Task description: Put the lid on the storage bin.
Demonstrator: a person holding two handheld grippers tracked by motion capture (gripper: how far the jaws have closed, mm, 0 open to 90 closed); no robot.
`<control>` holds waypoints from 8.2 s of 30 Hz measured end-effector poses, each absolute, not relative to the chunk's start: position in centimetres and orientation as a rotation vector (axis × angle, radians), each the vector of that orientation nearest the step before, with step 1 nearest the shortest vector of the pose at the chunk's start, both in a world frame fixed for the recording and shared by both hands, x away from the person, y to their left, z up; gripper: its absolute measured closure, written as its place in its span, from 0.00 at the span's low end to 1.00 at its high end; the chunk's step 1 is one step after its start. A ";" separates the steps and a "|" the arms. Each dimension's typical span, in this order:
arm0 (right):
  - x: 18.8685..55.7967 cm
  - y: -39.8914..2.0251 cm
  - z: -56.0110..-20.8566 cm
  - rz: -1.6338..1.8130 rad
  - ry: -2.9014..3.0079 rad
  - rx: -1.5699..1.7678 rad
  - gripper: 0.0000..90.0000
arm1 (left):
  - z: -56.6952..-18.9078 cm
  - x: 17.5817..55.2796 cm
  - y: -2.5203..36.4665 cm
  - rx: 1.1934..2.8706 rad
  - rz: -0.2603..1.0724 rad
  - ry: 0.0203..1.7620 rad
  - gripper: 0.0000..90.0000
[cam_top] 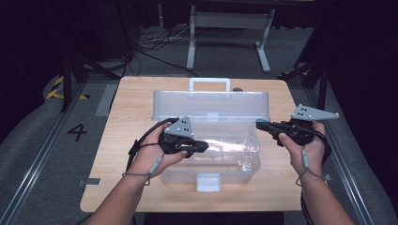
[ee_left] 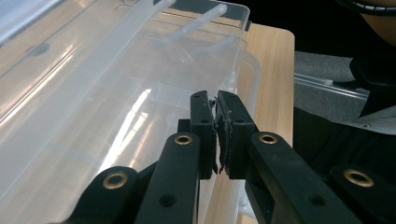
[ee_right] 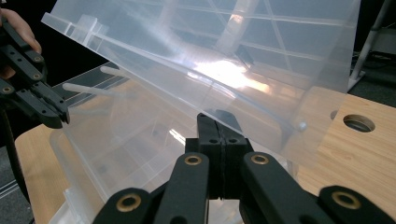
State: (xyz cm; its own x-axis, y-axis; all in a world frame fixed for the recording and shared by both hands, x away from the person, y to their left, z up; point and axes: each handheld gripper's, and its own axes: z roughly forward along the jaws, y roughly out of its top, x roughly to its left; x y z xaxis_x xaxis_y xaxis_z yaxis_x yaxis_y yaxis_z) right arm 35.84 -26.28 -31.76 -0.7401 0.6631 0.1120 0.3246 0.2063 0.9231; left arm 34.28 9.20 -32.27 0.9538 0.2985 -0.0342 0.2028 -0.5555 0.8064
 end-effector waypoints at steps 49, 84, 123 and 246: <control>33.5 -26.9 -33.3 1.536 2.197 0.893 1.00 | -32.7 33.3 19.4 1.972 0.267 0.768 0.96; 32.4 -27.2 -33.2 1.425 2.333 0.924 1.00 | -33.4 33.1 19.7 2.059 0.206 0.810 0.97; 32.3 -27.0 -33.9 1.216 2.550 0.928 1.00 | -34.3 32.9 19.3 2.226 0.105 0.847 1.00; 34.7 -31.4 -33.3 1.207 2.377 1.057 1.00 | -33.5 31.6 25.3 2.004 0.285 1.012 0.95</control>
